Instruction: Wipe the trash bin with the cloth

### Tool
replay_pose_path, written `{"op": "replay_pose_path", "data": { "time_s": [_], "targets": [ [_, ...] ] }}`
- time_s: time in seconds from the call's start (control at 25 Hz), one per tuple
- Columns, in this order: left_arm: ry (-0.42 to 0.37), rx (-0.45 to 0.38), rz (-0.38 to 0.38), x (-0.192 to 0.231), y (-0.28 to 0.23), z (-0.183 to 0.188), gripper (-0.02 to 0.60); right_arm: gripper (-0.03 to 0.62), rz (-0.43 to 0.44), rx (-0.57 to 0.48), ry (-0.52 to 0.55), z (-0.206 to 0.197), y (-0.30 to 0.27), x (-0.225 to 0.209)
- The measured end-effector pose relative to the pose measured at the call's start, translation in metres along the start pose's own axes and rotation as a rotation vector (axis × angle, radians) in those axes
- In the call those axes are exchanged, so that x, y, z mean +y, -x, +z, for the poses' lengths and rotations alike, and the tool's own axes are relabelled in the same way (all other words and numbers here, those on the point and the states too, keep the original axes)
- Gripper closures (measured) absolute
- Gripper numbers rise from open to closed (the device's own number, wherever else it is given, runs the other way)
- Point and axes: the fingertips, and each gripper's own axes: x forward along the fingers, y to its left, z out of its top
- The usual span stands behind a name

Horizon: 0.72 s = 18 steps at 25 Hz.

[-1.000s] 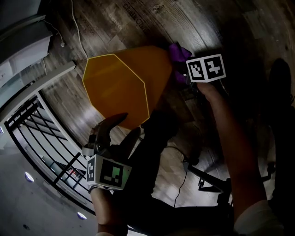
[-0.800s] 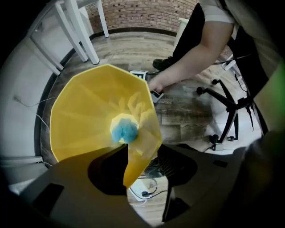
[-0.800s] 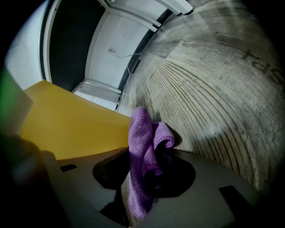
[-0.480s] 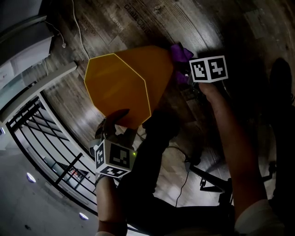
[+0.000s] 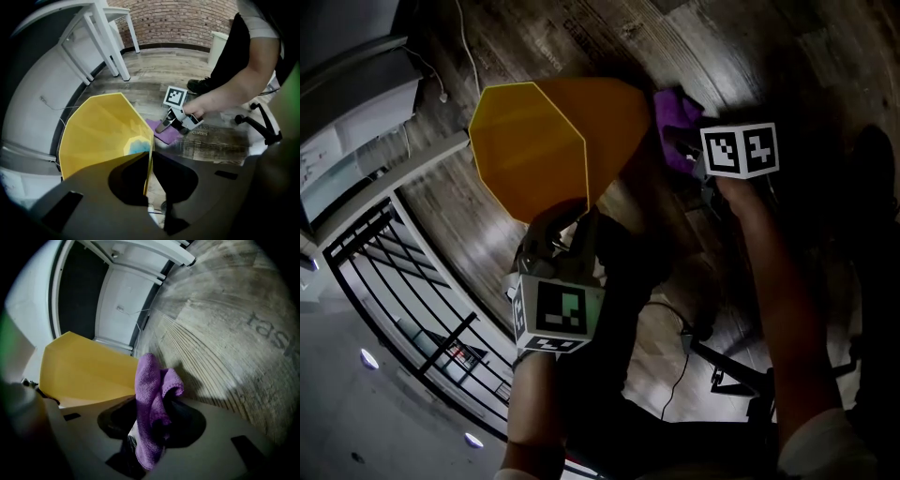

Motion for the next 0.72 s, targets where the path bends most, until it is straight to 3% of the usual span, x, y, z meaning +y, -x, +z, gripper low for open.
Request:
{"op": "replay_pose_path", "data": {
  "time_s": [0.2,0.48,0.72],
  "targets": [
    [0.041,0.007,0.005,0.004,-0.001,0.006,0.554,0.427,0.125,-0.116,0.065,0.038,0.031,0.055],
    [0.063,0.002,0.007,0.008,-0.001,0.015,0.554,0.427,0.413,-0.264,0.133,0.069,0.084,0.161],
    [0.079,0.007,0.0,0.008,-0.001,0.014,0.554,0.427,0.547,-0.32,0.193,0.076,0.118,0.211]
  ]
}}
